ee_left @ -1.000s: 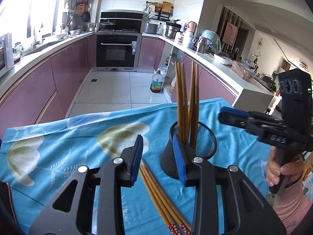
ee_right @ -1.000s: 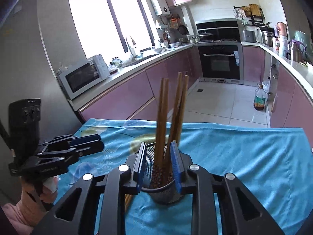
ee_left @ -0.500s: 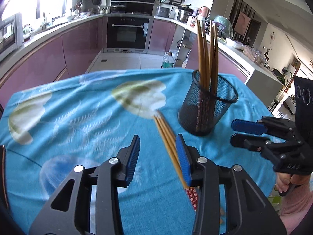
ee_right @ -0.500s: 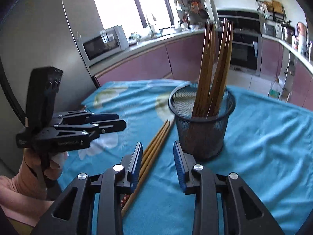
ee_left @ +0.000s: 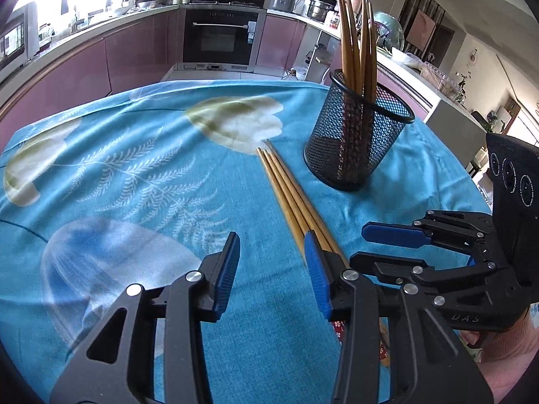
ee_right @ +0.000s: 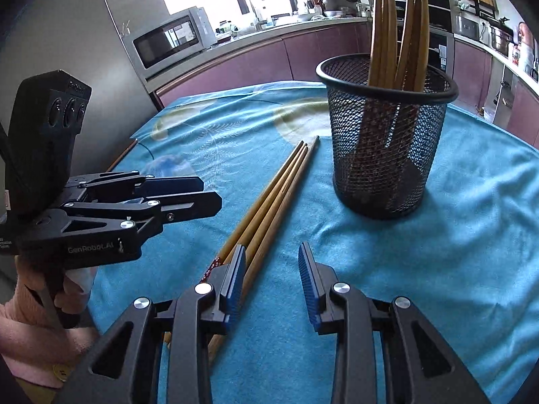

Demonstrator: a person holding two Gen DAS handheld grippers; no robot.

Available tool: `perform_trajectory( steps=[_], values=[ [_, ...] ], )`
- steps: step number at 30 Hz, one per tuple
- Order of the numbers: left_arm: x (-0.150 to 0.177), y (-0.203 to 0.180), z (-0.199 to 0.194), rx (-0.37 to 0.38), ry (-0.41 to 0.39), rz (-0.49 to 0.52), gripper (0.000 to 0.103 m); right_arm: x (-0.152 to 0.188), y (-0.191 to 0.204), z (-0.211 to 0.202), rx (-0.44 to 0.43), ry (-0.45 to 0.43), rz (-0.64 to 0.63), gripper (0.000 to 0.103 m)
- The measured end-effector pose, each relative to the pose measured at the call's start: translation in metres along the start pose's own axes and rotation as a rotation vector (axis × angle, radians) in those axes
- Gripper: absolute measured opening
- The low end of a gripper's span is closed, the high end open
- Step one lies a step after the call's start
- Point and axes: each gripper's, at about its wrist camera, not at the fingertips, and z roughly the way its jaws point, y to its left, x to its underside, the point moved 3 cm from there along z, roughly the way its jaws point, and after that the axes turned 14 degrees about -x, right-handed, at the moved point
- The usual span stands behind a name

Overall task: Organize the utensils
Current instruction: 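Move the open right gripper back over the remaining chopsticks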

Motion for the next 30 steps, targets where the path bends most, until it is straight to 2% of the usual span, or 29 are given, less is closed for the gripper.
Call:
perform_trajectory(
  steps=[18,30],
  values=[
    [0.010,-0.007,0.004,-0.004,0.015,0.028,0.041,0.005,0.003,0.010,0.091,0.032,-0.035,0.032],
    [0.007,-0.019,0.016,-0.028,0.029,0.068,0.042,0.006,-0.002,0.005,0.092,0.025,-0.014,0.034]
  ],
)
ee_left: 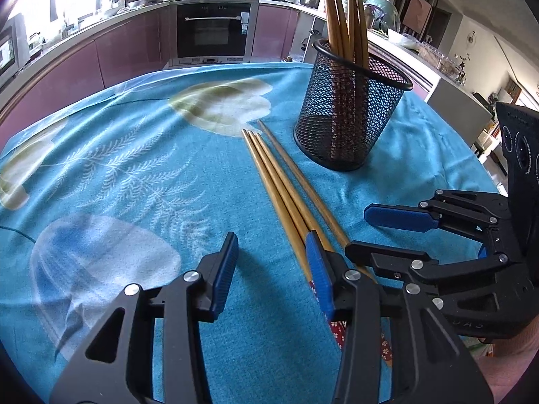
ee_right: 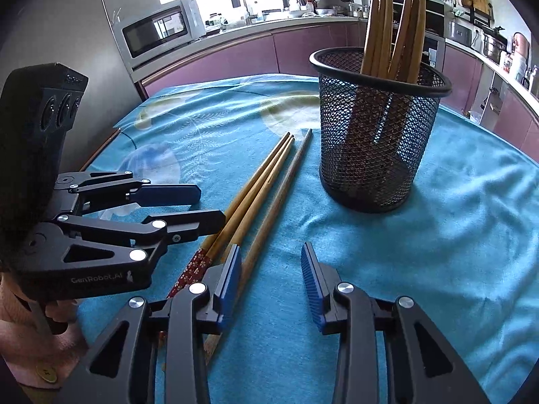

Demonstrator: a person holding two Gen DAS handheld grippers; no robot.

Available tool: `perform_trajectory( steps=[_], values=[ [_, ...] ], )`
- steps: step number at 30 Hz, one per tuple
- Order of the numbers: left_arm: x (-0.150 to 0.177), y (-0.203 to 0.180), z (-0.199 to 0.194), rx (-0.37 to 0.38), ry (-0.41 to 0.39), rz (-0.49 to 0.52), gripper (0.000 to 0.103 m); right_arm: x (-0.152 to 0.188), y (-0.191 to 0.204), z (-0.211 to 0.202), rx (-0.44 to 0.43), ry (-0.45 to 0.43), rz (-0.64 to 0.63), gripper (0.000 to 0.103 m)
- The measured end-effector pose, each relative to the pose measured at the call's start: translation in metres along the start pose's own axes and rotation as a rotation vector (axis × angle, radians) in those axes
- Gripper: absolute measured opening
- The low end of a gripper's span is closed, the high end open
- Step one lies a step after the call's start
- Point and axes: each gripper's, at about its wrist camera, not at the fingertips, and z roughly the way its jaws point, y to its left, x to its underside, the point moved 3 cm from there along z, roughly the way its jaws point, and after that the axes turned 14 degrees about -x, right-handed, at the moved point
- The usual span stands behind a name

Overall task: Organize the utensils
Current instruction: 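Move the open right gripper back over the remaining chopsticks, then close the right gripper on another chopstick and lift it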

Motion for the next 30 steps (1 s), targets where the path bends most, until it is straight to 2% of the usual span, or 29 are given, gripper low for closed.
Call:
perform_trajectory(
  steps=[20,26,30],
  values=[
    [-0.0059,-0.0060,0.0049,-0.041,0.002,0.033,0.042,0.0001,-0.0007,0.0002,-0.002,-0.002,-0.003,0.035],
    [-0.0075,-0.0099,0.0099,-0.065,0.007,0.053,0.039,-0.0003,-0.0020,-0.0003,-0.003,-0.004,0.000,0.035],
    [-0.0083,-0.0047,0.0103,-0.062,0.012,0.036,0.031,-0.0016,-0.0032,0.0007,-0.003,-0.005,0.001,0.035]
  ],
)
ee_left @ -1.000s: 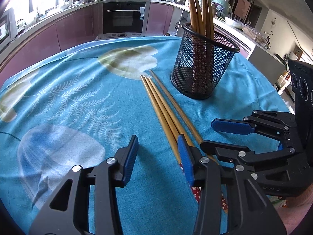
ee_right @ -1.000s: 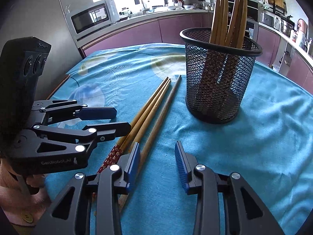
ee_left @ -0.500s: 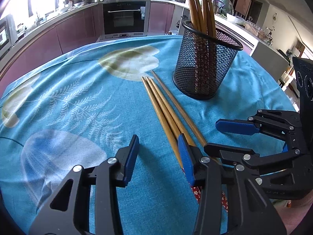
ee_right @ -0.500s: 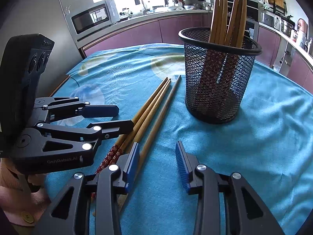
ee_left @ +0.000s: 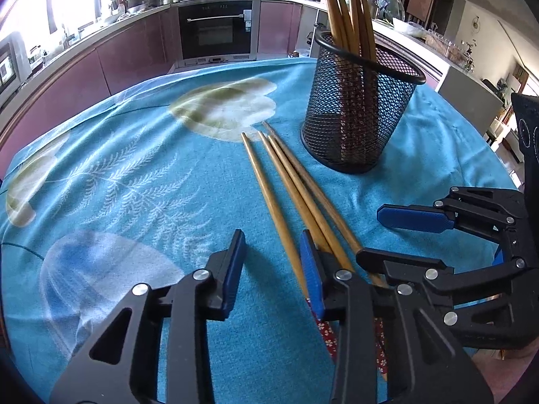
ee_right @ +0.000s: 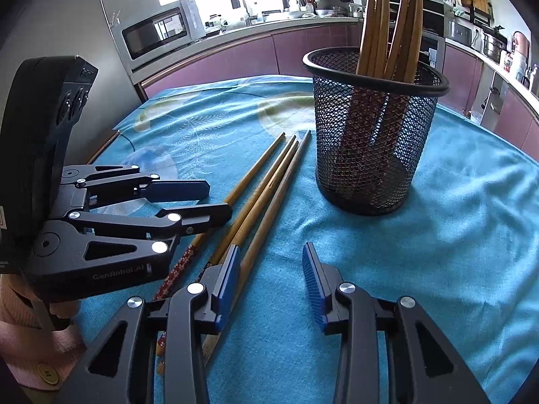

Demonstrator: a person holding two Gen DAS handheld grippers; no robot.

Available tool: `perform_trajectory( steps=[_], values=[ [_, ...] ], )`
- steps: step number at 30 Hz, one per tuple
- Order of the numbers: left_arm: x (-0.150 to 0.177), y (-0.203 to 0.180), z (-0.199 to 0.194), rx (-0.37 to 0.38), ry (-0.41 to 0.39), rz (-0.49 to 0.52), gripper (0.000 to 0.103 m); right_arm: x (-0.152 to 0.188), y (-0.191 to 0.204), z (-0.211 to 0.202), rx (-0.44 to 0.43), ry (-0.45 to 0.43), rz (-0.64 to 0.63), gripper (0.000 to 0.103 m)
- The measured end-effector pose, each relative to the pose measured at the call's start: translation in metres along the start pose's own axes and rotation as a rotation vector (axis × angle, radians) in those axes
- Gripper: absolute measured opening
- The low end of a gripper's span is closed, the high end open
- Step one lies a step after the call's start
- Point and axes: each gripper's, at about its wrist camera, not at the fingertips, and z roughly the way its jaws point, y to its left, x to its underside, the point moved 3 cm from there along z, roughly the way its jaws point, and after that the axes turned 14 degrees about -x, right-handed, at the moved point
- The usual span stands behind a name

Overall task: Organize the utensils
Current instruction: 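Close the right gripper on another chopstick and lift it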

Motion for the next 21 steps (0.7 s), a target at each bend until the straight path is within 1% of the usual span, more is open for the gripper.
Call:
perform_trajectory(
  steps=[4,13,15,21],
  values=[
    [-0.002,0.003,0.002,0.006,0.004,-0.010,0.031,-0.003,0.000,0.003,0.007,0.003,-0.007,0.035],
    [-0.017,0.003,0.012,-0.001,0.014,-0.013,0.031,-0.018,-0.004,0.016,0.028,0.006,-0.010,0.029],
    [-0.019,0.004,0.014,-0.006,0.015,-0.014,0.026,-0.023,-0.006,0.020,0.032,0.005,-0.007,0.028],
    [-0.022,0.005,0.017,-0.012,0.018,-0.026,0.023,-0.029,-0.011,0.025,0.037,-0.004,0.012,0.021]
  ],
)
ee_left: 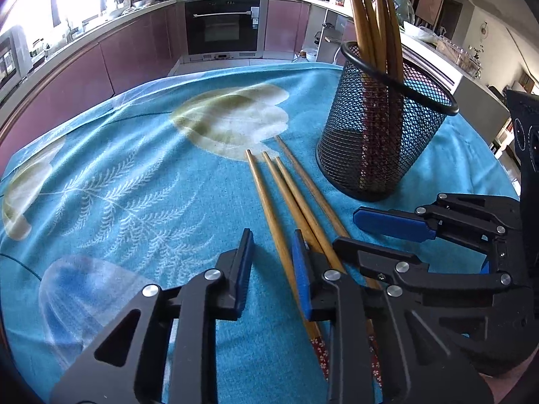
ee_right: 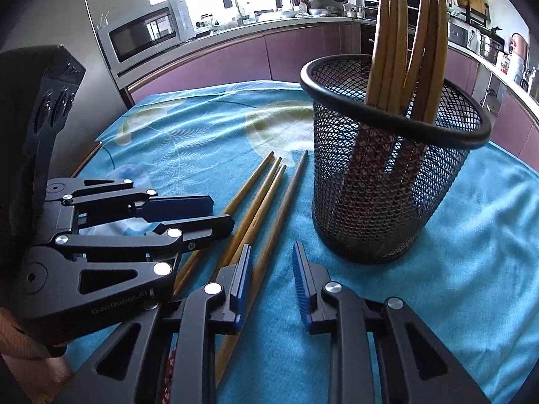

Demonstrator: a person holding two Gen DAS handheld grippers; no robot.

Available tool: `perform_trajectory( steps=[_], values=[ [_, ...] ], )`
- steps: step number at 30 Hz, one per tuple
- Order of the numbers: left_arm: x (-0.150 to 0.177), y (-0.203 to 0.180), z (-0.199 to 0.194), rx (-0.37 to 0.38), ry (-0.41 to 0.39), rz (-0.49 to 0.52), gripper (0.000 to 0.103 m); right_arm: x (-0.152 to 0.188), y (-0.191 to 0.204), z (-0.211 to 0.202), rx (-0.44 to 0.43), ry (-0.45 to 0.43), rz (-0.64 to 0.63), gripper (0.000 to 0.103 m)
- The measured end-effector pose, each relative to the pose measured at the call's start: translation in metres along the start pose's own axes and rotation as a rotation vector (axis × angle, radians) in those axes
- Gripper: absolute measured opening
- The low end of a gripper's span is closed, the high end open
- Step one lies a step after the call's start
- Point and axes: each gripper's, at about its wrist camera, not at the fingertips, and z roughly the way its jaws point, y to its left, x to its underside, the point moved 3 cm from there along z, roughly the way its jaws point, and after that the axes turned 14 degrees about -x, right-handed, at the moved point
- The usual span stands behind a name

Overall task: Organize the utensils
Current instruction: 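Close the right gripper on another chopstick and lift it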

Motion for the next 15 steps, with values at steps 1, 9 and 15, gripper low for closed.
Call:
perform_trajectory(
  steps=[1,9,15],
  values=[
    [0.0000,0.0000,0.0001,-0.002,0.000,-0.003,0.022,-0.0002,-0.0007,0.0000,0.000,-0.002,0.004,0.020],
    [0.0000,0.0007,0.0008,0.011,0.007,-0.033,0.012,-0.0008,-0.0046,-0.0017,-0.040,-0.016,0.059,0.009],
    [0.0021,0.0027,-0.0015,0.022,0.010,-0.053,0.009,0.0026,-0.0046,-0.0056,-0.056,-0.018,0.074,0.007]
  ],
)
